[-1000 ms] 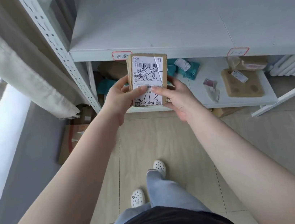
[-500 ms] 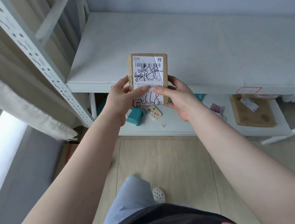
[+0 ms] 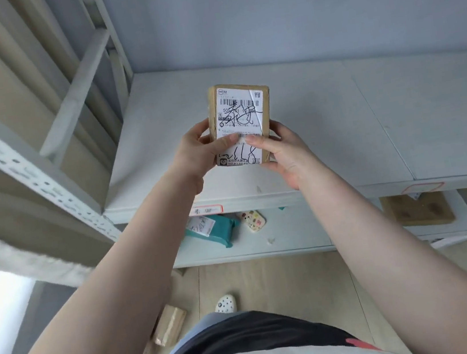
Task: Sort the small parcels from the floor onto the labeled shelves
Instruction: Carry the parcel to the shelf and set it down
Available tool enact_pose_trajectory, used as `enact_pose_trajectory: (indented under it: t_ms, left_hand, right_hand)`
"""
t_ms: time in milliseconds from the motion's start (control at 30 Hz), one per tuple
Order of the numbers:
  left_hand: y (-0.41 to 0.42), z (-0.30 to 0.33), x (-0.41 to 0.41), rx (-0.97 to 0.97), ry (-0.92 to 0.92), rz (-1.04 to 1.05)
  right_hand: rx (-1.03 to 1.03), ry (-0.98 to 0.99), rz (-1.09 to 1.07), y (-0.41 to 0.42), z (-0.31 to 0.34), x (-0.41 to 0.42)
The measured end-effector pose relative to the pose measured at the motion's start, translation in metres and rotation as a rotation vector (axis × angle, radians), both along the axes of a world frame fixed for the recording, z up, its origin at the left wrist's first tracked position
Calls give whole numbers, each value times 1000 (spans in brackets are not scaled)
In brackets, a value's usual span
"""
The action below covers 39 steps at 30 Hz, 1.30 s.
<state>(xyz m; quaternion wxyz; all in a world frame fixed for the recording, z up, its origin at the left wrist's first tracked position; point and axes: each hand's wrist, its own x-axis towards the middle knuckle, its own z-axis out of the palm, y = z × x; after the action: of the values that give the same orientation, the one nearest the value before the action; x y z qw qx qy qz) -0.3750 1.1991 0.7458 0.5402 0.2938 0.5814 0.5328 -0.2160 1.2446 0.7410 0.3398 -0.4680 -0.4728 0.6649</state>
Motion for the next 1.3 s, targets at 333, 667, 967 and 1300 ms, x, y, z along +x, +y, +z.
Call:
enact_pose_trajectory:
  t_ms: [333,667,967,1300]
  left_hand:
    - [73,-12,-1,-128,76,-15]
    - [109,-37,18,-228,97,36]
    - [129,-57,-5,-124,258,-93]
    - [159,-80,-7,20,605,21]
  right_hand:
    - [5,-69,-111,52,-10,-8]
    - [4,-216,-179,90,-31,-12]
    - [96,-256,96,123,-43,1]
    - [344,-473,-4,164,-90,-8]
